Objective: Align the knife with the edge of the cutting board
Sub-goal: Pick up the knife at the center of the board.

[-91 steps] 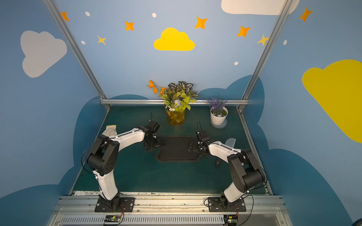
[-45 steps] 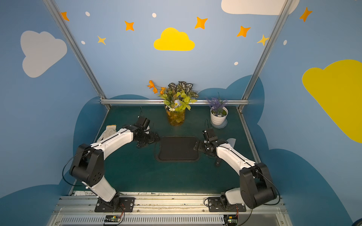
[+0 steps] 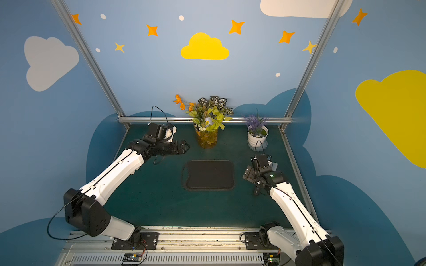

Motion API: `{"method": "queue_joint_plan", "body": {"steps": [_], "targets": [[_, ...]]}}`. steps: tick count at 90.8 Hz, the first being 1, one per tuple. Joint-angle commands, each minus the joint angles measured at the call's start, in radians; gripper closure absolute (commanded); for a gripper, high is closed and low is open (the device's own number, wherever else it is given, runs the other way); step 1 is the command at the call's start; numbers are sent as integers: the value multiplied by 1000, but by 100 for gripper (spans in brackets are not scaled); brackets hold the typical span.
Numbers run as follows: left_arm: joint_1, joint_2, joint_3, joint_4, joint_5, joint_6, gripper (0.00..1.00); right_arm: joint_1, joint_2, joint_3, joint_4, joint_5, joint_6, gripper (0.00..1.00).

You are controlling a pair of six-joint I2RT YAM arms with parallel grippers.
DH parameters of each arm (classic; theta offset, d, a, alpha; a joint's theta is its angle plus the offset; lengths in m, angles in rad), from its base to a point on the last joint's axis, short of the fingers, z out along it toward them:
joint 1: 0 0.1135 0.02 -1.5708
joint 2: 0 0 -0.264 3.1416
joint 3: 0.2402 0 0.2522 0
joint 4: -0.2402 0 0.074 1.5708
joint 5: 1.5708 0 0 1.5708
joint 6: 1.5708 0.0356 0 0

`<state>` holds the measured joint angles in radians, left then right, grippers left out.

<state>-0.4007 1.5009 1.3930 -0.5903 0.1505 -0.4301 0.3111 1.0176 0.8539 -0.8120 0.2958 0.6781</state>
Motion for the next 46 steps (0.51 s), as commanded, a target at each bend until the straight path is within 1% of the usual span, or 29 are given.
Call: {"method": "queue_joint_plan", "body": {"steps": [1, 20, 26, 37, 46], "targets": [[-52, -21, 1, -21, -29, 66, 0, -50, -31, -19, -102, 97, 17, 2], [-157, -105, -53, -26, -120, 131, 0, -119, -6, -36, -102, 71, 18, 2], [-186, -129, -67, -26, -135, 144, 0, -141, 29, -38, -85, 50, 20, 2], [-240, -148, -72, -38, -166, 168, 0, -147, 106, -30, -29, 0, 56, 3], [-271, -152, -76, -49, -183, 179, 0, -147, 205, -4, 13, -63, 67, 5]]}}
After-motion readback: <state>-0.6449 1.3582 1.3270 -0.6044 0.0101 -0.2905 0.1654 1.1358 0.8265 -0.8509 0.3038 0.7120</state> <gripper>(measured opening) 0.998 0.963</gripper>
